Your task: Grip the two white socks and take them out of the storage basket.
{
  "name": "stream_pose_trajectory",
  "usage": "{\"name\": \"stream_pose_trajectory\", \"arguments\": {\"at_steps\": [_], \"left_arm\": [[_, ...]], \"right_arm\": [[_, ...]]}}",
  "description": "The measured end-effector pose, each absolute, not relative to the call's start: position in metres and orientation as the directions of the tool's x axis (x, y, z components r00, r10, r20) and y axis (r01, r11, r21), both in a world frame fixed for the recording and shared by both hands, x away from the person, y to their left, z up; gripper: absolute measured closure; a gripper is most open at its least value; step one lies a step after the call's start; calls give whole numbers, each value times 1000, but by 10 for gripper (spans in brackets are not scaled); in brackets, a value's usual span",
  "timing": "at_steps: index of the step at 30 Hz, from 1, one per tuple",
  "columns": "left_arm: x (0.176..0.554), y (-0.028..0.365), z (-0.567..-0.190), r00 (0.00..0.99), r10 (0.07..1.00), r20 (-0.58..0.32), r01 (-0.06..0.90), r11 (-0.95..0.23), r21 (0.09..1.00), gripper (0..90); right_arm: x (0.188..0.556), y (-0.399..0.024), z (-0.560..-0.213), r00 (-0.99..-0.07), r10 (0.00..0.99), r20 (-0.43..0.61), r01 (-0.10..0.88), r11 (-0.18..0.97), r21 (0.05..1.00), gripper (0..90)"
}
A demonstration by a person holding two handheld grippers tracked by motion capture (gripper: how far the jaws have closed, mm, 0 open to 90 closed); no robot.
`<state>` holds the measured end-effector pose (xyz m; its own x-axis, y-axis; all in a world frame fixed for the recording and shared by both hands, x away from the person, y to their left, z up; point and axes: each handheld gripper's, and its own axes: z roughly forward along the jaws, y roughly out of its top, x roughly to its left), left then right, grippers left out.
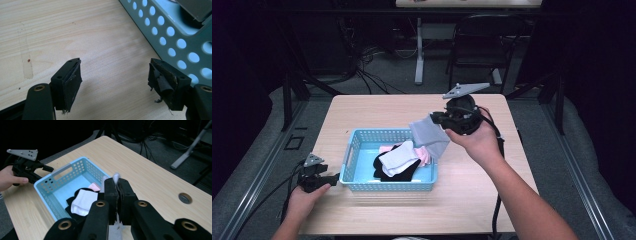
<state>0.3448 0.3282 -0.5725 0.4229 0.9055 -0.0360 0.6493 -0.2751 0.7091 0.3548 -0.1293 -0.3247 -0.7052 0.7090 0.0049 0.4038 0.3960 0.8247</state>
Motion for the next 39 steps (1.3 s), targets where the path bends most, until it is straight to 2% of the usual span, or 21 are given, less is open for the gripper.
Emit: {"name": "stream_pose_trajectory", "arguments": {"at_steps": [9,21,33,39], "left_arm": [[345,328,-573,422,906,-35,651,-276,707,264],[345,328,-573,423,906,-32,652,-279,705,264],[345,328,-573,423,906,-31,652,-281,704,264],[345,328,-573,422,906,-31,653,-280,703,264]], "right_arm": [[345,-164,-331,-656,754,4,438,377,816,870],[341,-184,-353,-623,781,29,478,351,805,869],[349,-196,-404,-580,809,92,564,318,762,868],[364,-213,-428,-519,846,120,616,273,739,868]]}}
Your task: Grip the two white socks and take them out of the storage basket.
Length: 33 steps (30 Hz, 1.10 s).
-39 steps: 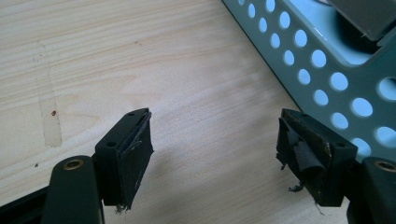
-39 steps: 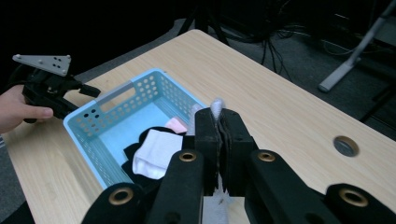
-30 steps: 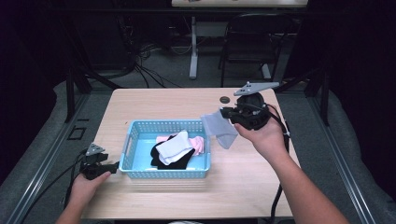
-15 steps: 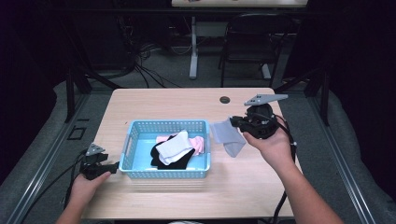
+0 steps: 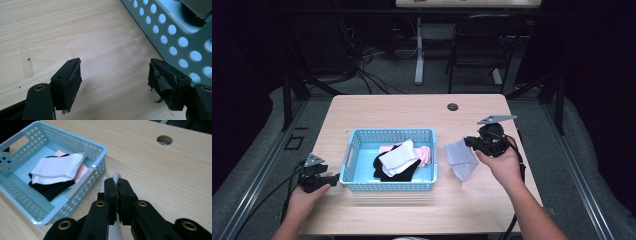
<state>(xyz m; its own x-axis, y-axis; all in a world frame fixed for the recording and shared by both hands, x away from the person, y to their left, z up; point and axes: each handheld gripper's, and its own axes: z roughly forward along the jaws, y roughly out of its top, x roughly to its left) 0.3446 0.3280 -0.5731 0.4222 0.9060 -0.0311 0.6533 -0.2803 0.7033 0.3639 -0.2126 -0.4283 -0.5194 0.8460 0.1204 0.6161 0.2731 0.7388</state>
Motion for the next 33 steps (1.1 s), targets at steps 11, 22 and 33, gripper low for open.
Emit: {"name": "stream_pose_trajectory", "arguments": {"at_steps": [11,22,33], "left_arm": [[345,328,-573,422,906,-31,653,-280,703,264],[345,328,-573,422,906,-31,653,-280,704,264],[345,328,-573,423,906,-31,653,-281,703,264]], "right_arm": [[387,-243,-449,-410,903,133,671,199,714,826],[390,-237,-452,-395,915,79,669,228,707,593],[390,-227,-453,-410,909,77,677,247,693,549]]}}
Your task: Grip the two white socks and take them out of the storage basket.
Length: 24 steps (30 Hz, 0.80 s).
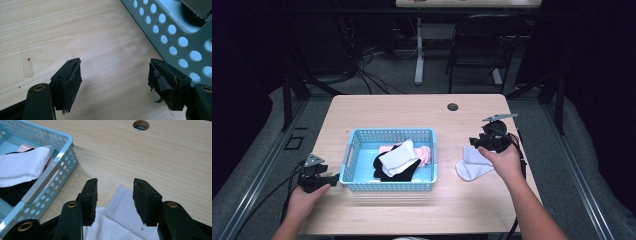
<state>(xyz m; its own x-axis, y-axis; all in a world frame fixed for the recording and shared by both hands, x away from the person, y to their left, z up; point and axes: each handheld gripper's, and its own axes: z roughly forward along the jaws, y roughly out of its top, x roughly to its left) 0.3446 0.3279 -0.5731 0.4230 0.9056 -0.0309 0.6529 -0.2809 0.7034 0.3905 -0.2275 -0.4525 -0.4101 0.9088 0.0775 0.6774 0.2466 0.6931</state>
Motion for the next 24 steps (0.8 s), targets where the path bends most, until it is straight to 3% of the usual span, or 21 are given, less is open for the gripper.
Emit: {"name": "stream_pose_trajectory", "arguments": {"at_steps": [13,24], "left_arm": [[345,328,-573,422,906,-32,653,-279,704,264],[345,328,-573,423,905,-36,652,-276,706,264]], "right_arm": [[394,-183,-438,-507,860,55,635,329,699,551],[413,-124,-446,-588,807,58,613,397,683,539]]}}
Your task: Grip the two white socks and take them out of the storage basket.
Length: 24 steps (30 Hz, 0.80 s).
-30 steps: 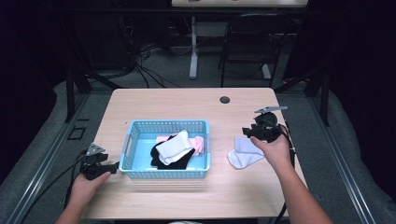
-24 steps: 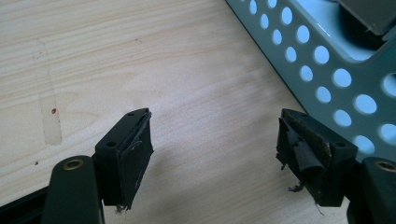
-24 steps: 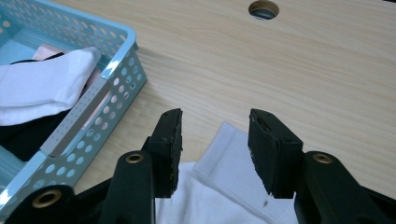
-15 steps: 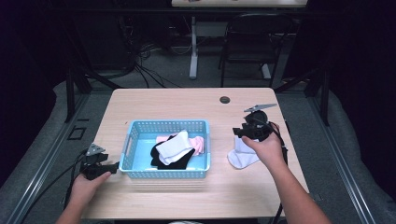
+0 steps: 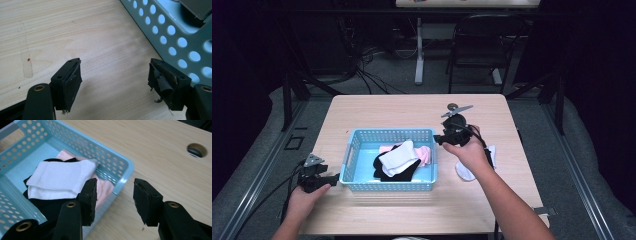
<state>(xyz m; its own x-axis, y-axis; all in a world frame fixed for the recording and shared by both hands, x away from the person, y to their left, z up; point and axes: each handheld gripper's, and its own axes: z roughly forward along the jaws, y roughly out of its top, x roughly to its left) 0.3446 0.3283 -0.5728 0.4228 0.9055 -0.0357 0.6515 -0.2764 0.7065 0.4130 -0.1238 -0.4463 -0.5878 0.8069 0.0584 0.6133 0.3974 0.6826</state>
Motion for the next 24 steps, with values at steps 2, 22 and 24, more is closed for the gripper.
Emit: {"name": "stream_pose_trajectory", "arguments": {"at_steps": [2,22,24], "left_arm": [[345,328,-573,423,906,-36,651,-276,707,264],[345,329,-572,427,903,-41,645,-273,714,264],[345,329,-572,426,904,-43,645,-270,715,264]], "right_arm": [[416,-112,-449,-603,796,50,609,419,673,544],[458,-26,-493,-605,787,123,721,475,505,594],[462,-22,-497,-583,800,139,744,458,486,572]]}}
